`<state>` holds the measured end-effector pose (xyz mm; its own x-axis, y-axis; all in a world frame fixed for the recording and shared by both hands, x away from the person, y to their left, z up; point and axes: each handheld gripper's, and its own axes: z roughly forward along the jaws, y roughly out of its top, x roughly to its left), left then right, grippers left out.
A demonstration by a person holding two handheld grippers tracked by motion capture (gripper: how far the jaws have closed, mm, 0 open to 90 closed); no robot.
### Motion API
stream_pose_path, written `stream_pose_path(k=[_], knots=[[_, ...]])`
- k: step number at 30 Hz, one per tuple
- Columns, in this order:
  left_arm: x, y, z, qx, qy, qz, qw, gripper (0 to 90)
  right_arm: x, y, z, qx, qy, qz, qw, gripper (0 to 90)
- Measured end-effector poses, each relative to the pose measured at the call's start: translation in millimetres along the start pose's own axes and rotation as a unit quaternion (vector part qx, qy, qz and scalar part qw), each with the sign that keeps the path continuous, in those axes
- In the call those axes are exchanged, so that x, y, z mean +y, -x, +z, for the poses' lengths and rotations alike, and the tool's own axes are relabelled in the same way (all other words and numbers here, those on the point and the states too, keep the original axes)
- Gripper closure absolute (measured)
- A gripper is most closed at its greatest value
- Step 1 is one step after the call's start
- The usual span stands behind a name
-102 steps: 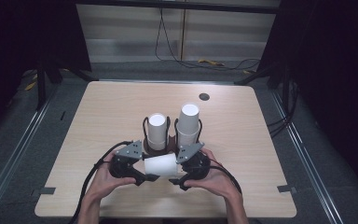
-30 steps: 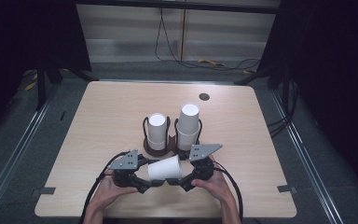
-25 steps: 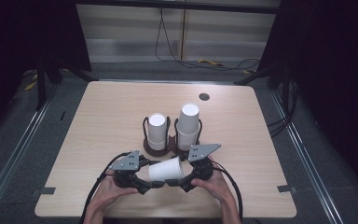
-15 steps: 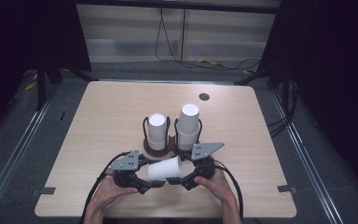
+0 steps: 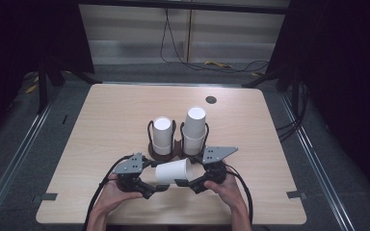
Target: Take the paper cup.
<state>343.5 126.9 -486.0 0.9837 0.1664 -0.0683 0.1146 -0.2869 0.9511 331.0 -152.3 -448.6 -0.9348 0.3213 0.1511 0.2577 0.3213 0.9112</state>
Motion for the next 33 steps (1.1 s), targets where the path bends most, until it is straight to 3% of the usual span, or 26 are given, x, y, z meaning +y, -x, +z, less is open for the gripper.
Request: stream_pose_path(k=[1,5,9,19,23,27,29,30,33], knots=[[-0.4,0.0,0.4,0.003,0.000,-0.002,1.0000,15.4,0.2,0.2,-1.3,-0.003,0.000,0.000,1.0000,21.5],[-3.3,-0.3,-0.6,0.020,0.010,-0.006,0.9997,15.7,0.5,1.2,-6.5,-0.018,0.001,0.005,0.9998,21.5],[-8.2,-1.9,-4.6,0.055,0.022,-0.014,0.9982,15.4,-0.1,2.8,-12.2,-0.036,0.003,0.013,0.9993,21.5],[-17.8,-3.4,-12.4,0.129,0.035,-0.026,0.9906,15.4,-2.0,4.2,-24.7,-0.075,-0.009,0.029,0.9967,21.6],[-24.4,-3.9,-13.0,0.166,0.042,-0.038,0.9844,15.3,-3.0,3.8,-30.5,-0.094,-0.019,0.035,0.9947,21.7],[-25.7,-4.1,-11.5,0.187,0.033,-0.032,0.9813,15.4,-3.9,3.9,-38.1,-0.113,-0.025,0.042,0.9923,21.7],[-26.2,-3.4,-10.6,0.194,0.039,-0.030,0.9797,15.5,-4.2,3.5,-41.9,-0.121,-0.026,0.048,0.9912,21.8],[-27.0,-1.6,-10.4,0.207,0.057,-0.030,0.9763,15.8,-4.3,3.2,-43.3,-0.127,-0.029,0.048,0.9903,21.8],[-28.8,-0.7,-12.8,0.225,0.077,-0.035,0.9707,15.4,-4.9,3.5,-46.5,-0.136,-0.034,0.052,0.9887,21.7]])
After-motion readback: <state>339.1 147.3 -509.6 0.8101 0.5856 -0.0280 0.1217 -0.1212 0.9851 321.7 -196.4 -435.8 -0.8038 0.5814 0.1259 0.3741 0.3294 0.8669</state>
